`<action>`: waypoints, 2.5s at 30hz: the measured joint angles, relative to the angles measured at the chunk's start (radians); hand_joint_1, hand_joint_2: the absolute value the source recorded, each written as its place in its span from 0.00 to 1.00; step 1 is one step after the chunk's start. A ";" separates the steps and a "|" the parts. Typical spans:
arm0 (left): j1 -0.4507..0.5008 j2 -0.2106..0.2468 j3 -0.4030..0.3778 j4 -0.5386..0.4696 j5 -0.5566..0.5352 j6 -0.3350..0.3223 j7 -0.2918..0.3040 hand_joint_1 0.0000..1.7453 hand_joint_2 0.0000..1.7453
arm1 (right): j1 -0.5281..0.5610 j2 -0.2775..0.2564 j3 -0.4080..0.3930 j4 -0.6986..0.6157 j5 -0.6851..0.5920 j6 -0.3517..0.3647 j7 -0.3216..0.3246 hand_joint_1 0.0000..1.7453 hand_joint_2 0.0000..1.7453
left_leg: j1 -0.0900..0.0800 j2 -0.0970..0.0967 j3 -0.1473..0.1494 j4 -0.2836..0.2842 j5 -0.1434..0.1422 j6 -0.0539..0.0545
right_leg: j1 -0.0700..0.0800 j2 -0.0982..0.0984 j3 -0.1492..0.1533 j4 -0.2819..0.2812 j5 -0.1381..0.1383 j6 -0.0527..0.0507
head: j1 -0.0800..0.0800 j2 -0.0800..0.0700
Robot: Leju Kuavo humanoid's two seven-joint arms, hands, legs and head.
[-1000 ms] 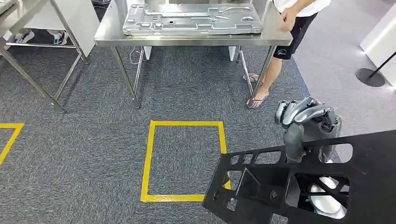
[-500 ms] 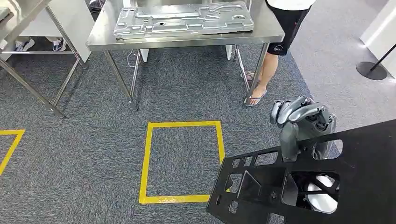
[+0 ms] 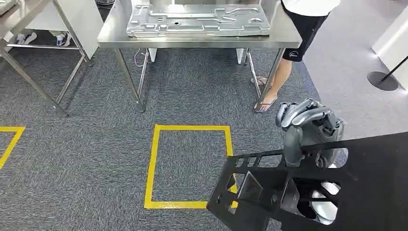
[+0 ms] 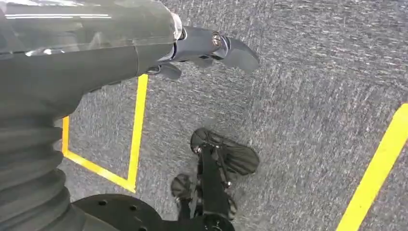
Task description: Take the parts from the cabinet and place them on the table.
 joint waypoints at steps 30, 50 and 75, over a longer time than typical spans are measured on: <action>0.011 0.004 0.001 0.000 -0.011 -0.002 -0.017 0.00 1.00 | -0.032 0.004 0.027 0.000 -0.052 0.002 0.035 1.00 1.00 | -0.003 0.031 -0.004 0.007 -0.006 0.001 | 0.000 -0.013 0.003 0.004 -0.020 0.005 | -0.008 0.000; 0.015 0.004 0.001 0.000 -0.024 0.002 -0.016 0.00 1.00 | 0.048 -0.058 0.018 -0.005 -0.077 -0.035 -0.060 1.00 1.00 | 0.005 0.033 0.001 0.026 -0.023 -0.043 | 0.000 -0.014 0.159 -0.324 0.134 -0.036 | -0.013 0.000; 0.025 0.000 0.002 0.000 -0.033 0.039 -0.013 0.00 1.00 | 0.068 -0.161 -0.014 -0.029 -0.204 -0.039 -0.087 1.00 1.00 | -0.002 0.027 -0.132 0.301 -0.163 -0.048 | 0.003 -0.014 0.163 -0.340 0.140 -0.047 | -0.016 0.000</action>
